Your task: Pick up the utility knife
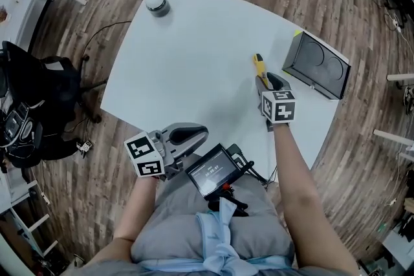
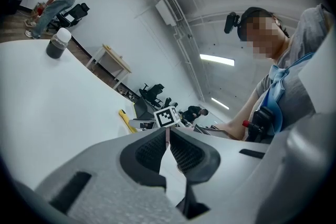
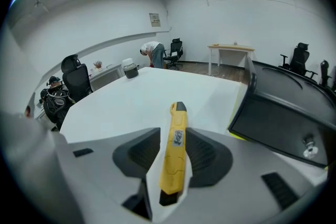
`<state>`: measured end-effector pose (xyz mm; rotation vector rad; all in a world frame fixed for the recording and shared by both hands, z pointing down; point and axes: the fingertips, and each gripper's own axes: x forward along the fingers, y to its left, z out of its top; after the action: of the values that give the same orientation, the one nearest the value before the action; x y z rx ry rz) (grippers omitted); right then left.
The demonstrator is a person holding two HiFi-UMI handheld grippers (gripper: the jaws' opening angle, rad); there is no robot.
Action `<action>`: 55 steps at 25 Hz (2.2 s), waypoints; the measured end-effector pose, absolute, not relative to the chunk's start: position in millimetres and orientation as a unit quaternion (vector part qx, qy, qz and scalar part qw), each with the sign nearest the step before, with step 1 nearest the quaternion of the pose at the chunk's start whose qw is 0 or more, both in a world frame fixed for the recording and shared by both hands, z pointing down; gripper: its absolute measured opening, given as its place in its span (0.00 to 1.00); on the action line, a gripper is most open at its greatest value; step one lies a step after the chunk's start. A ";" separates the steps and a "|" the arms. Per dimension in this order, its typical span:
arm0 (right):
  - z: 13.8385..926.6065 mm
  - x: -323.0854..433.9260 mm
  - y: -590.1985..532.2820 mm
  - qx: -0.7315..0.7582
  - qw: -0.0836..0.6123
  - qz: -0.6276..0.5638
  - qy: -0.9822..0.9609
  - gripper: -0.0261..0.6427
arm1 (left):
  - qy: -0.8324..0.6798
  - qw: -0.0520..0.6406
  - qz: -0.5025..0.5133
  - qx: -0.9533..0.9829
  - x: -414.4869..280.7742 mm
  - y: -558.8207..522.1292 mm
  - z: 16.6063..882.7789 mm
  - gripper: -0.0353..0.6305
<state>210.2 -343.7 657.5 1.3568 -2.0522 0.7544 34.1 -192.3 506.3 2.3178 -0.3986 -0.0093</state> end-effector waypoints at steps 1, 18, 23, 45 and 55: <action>658.2 208.0 -346.2 0.507 0.283 0.278 -0.766 0.23 | -0.156 0.386 -0.002 0.909 32.9 -191.6 507.5 0.08; 677.5 203.6 -358.3 0.506 0.337 0.256 -0.751 0.22 | -0.148 0.396 0.006 0.906 31.2 -188.8 514.7 0.08; 676.2 204.8 -357.9 0.505 0.348 0.242 -0.752 0.22 | -0.144 0.395 0.005 0.907 34.6 -186.2 512.3 0.08; 661.4 206.2 -343.7 0.497 0.336 0.251 -0.759 0.22 | -0.136 0.383 -0.006 0.914 40.8 -187.9 502.5 0.08; 641.0 196.7 -324.5 0.498 0.313 0.252 -0.768 0.22 | -0.123 0.370 -0.008 0.921 43.1 -188.0 493.7 0.08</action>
<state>196.7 -324.5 641.0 1.3145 -2.0263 0.6658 43.1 -188.0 493.7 2.3627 -0.3150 -0.0214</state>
